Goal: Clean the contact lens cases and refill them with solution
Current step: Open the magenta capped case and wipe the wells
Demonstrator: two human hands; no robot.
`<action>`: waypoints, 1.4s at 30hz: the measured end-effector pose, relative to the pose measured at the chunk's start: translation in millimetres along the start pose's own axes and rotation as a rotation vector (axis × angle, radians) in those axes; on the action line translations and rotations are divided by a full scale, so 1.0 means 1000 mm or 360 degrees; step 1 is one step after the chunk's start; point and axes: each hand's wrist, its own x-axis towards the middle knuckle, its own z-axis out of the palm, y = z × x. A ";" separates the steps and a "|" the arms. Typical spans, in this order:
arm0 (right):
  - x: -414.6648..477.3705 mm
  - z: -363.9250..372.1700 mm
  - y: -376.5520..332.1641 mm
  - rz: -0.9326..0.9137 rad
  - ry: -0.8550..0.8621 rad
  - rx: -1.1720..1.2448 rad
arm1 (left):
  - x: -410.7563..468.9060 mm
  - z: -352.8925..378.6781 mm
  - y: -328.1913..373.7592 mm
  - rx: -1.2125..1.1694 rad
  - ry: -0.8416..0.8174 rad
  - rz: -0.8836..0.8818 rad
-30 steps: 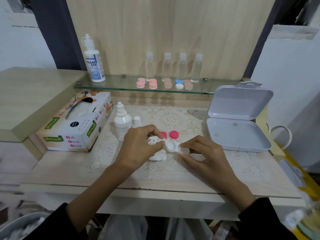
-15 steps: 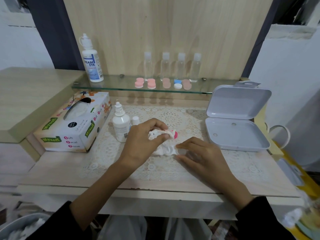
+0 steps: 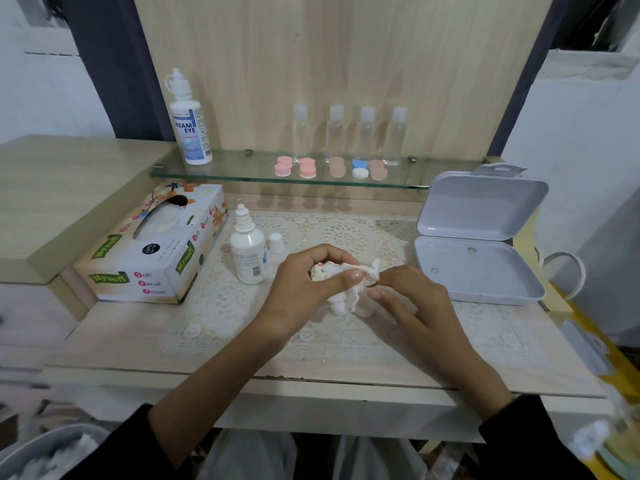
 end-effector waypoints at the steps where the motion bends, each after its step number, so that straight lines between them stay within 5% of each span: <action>1: 0.000 -0.001 0.000 0.0030 0.0023 0.0026 | -0.001 0.002 0.001 -0.0007 -0.0015 0.0012; 10: -0.002 -0.005 0.000 0.0357 0.0210 0.0481 | 0.001 0.003 -0.001 0.0250 -0.0186 0.0170; 19: -0.005 -0.006 0.002 0.0575 0.0537 0.0688 | 0.005 -0.016 -0.037 0.1381 -0.0281 0.0168; 26: -0.002 -0.005 0.002 0.0467 0.0421 0.0433 | 0.000 -0.012 -0.036 0.1112 -0.0027 0.0355; 33: -0.002 -0.001 0.002 0.0310 0.0086 0.0223 | -0.005 -0.003 -0.032 0.0398 0.0113 0.0194; 42: 0.001 0.001 0.000 -0.0129 -0.0069 -0.0293 | -0.006 -0.003 -0.028 0.0178 0.0135 0.0036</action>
